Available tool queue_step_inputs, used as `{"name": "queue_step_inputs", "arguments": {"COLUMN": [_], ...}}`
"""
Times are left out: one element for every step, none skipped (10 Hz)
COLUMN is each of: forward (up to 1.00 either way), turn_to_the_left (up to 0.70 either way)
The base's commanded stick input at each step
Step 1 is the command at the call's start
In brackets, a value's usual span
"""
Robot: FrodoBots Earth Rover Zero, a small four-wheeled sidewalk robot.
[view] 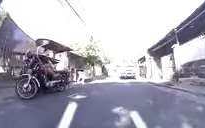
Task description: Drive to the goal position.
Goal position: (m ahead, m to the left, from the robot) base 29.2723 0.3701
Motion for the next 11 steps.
{"name": "queue_step_inputs", "arguments": {"forward": [1.0, 1.0, 1.0, 1.0, 1.0, 1.0, 1.0, 1.0, 1.0, 1.0, 1.0], "turn_to_the_left": [0.05, 0.0, 0.0, 0.0, 0.0, 0.0, -0.17, -0.24, -0.24, -0.23, -0.23]}}
